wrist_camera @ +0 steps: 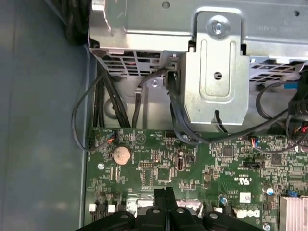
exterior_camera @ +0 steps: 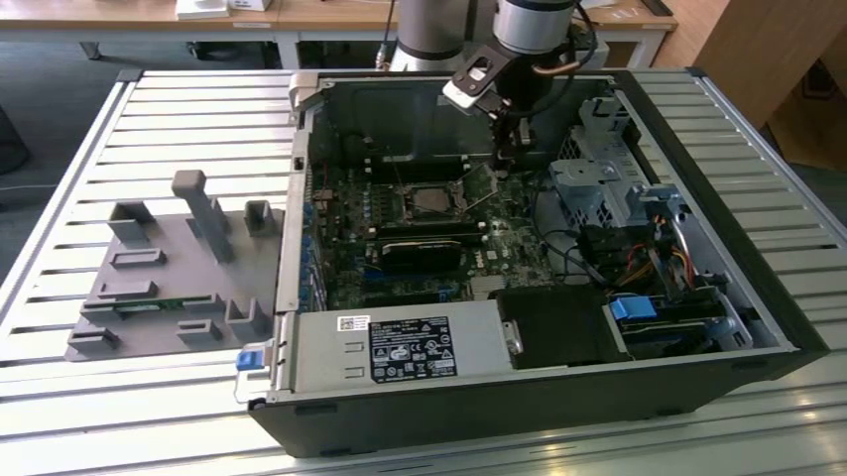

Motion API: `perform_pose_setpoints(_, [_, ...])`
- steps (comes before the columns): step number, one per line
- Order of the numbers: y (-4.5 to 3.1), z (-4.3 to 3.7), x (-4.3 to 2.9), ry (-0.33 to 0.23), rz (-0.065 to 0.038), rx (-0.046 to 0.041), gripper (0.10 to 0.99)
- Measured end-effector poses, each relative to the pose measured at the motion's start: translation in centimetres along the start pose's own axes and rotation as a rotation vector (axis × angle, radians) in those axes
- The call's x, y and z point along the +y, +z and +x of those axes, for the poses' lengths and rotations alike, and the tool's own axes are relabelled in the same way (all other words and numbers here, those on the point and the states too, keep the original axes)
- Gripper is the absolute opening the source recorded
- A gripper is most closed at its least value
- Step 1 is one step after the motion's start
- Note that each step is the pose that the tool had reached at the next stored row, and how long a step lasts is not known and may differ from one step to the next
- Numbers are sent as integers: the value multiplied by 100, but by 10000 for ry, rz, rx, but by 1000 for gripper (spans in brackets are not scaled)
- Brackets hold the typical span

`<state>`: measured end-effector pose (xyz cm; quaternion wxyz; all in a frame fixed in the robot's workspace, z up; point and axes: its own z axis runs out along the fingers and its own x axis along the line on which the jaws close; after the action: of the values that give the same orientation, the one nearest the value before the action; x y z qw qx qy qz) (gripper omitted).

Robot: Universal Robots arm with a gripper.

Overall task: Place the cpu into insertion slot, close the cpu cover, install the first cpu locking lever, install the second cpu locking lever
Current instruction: 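Close the cpu cover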

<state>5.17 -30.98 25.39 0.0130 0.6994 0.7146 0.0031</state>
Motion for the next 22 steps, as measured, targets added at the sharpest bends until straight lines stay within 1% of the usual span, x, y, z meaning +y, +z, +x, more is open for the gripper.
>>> perform_pose_setpoints(6, [6, 12, 81, -1, 38, -3, 106])
perform_pose_setpoints(12, [20, 11, 145, -63, 75, -2, 106])
perform_pose_setpoints(16, [41, 11, 159, -85, 104, -36, 106])
perform_pose_setpoints(22, [93, 12, 169, -87, 186, -65, 106])
